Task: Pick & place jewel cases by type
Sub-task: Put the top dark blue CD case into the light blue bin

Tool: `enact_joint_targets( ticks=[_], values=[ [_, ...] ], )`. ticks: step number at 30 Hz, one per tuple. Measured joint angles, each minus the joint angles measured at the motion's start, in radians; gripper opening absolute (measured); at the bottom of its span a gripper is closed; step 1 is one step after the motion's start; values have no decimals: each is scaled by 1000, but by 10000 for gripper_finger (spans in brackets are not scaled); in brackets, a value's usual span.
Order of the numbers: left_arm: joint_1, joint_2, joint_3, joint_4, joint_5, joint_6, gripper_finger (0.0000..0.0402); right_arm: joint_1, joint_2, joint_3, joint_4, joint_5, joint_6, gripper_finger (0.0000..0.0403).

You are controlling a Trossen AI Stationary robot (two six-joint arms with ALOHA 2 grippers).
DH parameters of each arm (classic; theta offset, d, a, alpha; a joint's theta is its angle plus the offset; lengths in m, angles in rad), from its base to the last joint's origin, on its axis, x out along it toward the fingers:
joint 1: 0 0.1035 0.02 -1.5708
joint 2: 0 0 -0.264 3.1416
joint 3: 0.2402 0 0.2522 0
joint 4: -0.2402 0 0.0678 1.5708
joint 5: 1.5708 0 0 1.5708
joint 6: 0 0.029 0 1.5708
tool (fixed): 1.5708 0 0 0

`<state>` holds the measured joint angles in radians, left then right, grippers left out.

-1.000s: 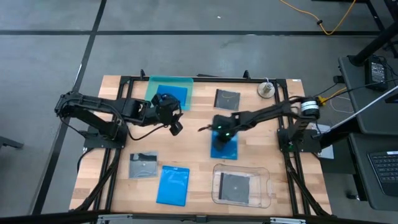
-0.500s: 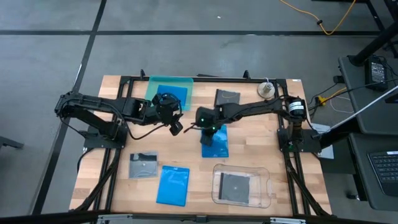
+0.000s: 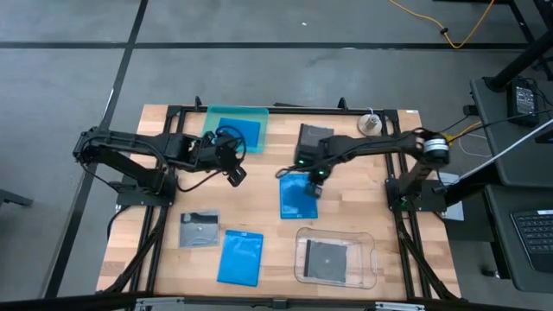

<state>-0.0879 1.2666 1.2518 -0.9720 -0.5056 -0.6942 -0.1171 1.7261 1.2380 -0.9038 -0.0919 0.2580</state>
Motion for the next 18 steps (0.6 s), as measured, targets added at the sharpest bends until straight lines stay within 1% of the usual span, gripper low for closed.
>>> enact_joint_targets(
  ticks=[5,8,13,18],
  values=[
    [3,1,-1,-13,-6,0,143,8,-139,-224,97,1,104,4],
    [20,17,-2,-9,-4,3,143,19,-171,-321,142,-5,138,6],
    [58,52,-2,12,35,18,143,37,-161,-408,237,-33,154,7],
    [88,92,-2,30,72,18,143,38,-155,-447,360,-48,156,8]
  ],
)
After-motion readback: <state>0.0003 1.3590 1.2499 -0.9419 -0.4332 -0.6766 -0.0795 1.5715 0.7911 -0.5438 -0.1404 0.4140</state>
